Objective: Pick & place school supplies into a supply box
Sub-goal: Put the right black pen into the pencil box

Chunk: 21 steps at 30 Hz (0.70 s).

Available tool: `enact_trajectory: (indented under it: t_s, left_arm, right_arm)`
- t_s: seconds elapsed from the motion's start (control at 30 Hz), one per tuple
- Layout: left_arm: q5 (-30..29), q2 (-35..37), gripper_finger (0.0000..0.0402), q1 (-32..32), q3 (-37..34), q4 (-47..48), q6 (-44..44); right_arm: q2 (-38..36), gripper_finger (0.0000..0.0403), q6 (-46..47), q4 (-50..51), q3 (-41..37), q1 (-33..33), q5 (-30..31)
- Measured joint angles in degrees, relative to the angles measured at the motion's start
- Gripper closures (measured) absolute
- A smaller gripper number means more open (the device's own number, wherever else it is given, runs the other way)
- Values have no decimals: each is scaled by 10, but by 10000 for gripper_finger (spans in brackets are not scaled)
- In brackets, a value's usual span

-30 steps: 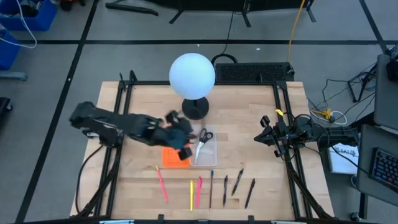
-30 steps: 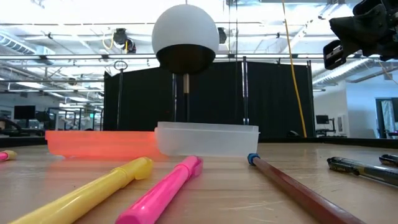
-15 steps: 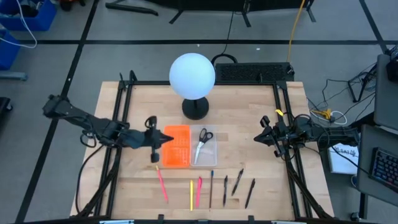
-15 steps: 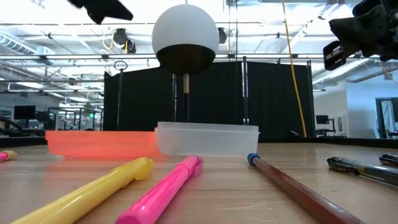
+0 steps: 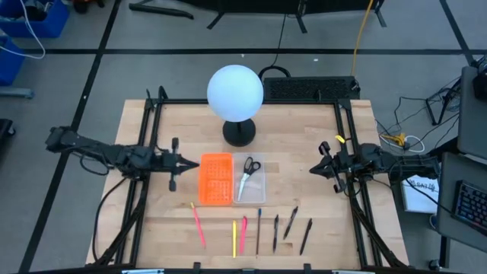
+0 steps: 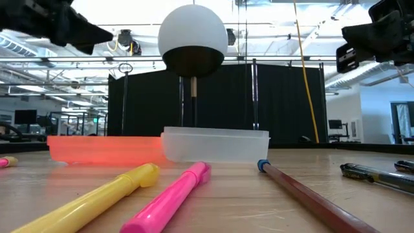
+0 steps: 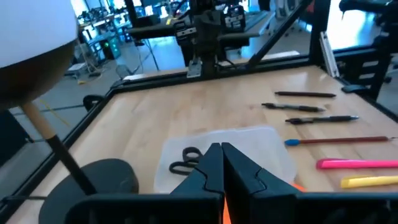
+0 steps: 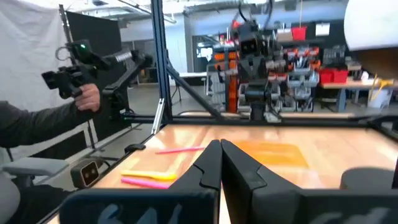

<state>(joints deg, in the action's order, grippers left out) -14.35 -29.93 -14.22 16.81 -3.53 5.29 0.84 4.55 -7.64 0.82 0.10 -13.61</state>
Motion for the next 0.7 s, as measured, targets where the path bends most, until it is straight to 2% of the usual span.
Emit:
enact_trajectory:
  t_s: [0.17, 0.33, 0.43, 0.53, 0.63, 0.7]
  left_arm:
    - [34, 84, 400, 20, -79, -47, 37]
    - [84, 114, 401, 49, -126, -79, 50]
    - [99, 113, 401, 60, -139, -80, 63]
    - [94, 112, 399, 68, -155, -90, 82]
    - [57, 112, 390, 74, -162, -99, 94]
    - [19, 112, 386, 76, -158, -100, 94]
  right_arm:
    - [0, 403, -10, -12, 0, 0, 0]
    - [0, 403, -20, -14, 0, 0, 18]
    - [4, 403, -24, -12, 0, 0, 65]
    - [12, 403, -24, -14, 0, 0, 137]
    - [30, 403, -23, -52, 1, 0, 240]
    - [52, 403, -16, -62, 15, 0, 258]
